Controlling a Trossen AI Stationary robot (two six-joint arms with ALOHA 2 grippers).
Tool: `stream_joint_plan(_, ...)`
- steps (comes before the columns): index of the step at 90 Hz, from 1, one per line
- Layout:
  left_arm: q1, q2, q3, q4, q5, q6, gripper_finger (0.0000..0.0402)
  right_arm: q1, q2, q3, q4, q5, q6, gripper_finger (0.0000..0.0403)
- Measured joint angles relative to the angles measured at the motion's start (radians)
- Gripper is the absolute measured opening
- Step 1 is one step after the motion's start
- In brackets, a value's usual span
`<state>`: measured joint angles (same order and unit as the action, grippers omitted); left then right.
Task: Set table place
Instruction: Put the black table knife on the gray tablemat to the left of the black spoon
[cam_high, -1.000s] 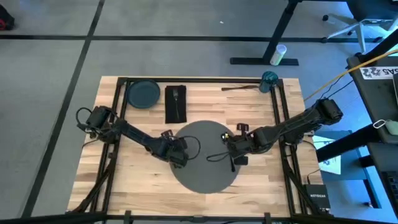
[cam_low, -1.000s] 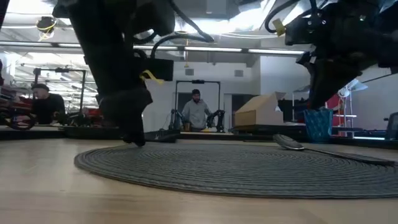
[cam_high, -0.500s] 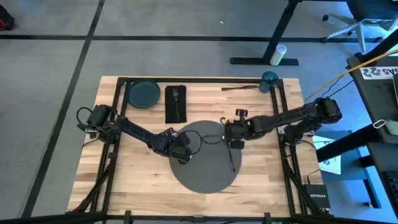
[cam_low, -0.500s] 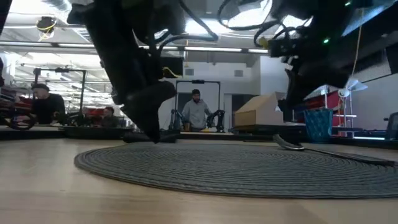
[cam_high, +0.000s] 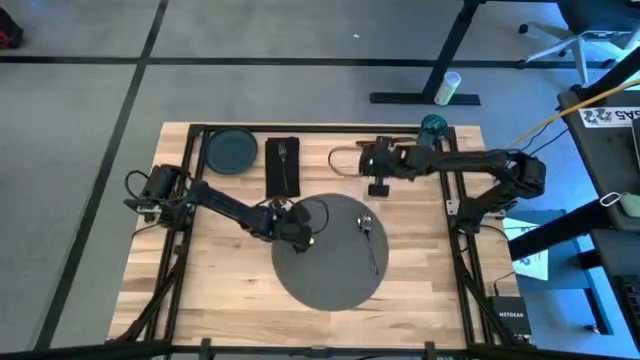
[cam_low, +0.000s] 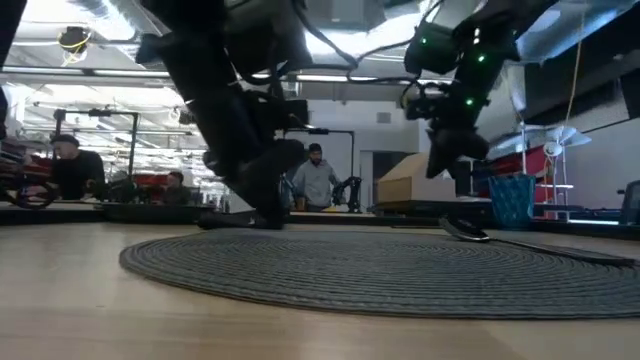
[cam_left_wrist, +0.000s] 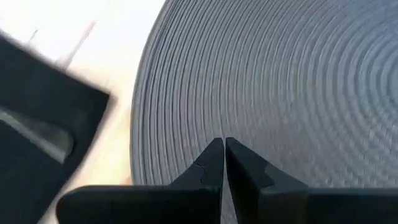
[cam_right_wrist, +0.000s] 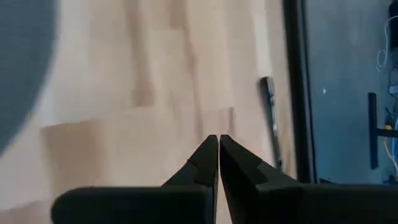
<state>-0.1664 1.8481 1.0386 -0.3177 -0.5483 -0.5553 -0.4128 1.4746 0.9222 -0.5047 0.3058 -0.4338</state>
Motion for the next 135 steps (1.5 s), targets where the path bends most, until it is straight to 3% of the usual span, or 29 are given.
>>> stream_joint_plan(19,0.067,0.000,0.000,0.110,0.069,0.129,0.0000,-0.214,0.030,0.000,0.096,-0.216,-0.082,0.0000)
stream_joint_plan(42,0.152,0.000,-0.001,0.239,0.200,0.225,0.0000,-0.314,0.144,0.000,0.194,-0.296,-0.093,0.0000)
stream_joint_plan(56,0.192,0.000,-0.001,0.282,0.251,0.274,0.0000,-0.322,0.214,0.000,0.294,-0.301,-0.056,0.0000)
stream_joint_plan(80,0.246,0.000,-0.001,0.277,0.254,0.353,0.0000,-0.344,0.305,0.031,0.397,-0.325,0.012,0.0000)
stream_joint_plan(135,0.288,0.000,-0.001,0.268,0.261,0.402,0.0000,-0.367,0.422,0.153,0.259,-0.268,0.055,0.0000)
